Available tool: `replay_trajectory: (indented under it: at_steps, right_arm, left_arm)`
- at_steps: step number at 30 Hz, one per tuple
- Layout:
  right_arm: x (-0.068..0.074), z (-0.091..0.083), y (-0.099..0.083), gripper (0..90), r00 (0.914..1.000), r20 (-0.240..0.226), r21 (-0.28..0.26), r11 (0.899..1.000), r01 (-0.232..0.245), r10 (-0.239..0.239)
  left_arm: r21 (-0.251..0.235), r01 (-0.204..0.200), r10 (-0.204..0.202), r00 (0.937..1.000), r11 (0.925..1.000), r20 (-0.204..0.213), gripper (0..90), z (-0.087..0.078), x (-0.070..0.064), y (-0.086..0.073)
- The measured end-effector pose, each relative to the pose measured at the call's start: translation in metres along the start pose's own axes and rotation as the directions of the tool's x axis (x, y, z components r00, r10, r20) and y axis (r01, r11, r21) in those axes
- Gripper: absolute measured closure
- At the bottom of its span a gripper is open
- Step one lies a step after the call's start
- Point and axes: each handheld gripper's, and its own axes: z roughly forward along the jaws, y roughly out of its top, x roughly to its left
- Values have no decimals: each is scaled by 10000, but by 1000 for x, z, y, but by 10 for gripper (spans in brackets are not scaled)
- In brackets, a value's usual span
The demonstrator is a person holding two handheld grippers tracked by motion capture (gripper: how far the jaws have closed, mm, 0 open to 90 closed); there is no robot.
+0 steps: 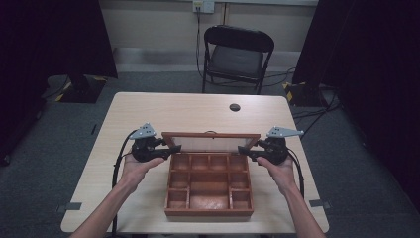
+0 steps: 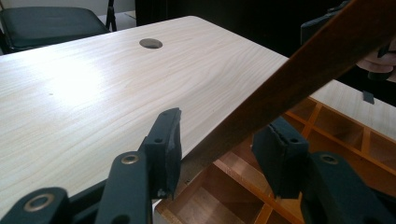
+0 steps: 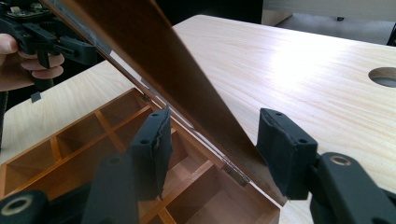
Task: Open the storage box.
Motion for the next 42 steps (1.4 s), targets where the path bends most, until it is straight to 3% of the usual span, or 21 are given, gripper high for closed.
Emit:
replay_trajectory:
  at_steps: [4, 13, 42]
  right_arm:
    - [2, 3, 5, 455, 9999, -67, 20, 10000, 90, -90]
    - [-1, 10, 6, 449, 10000, 10, -7, 10000, 8, -8]
    - [-15, 26, 0, 447, 9990, 336, -34, 9996, -289, 290]
  left_arm:
    - [220, 53, -52, 10000, 9997, -50, 520, 5, 3, -2]
    - [212, 294, -293, 9996, 9993, -41, 524, 12, 10, -6]
    - [318, 558, -555, 9984, 9979, -100, 550, 28, 25, -15]
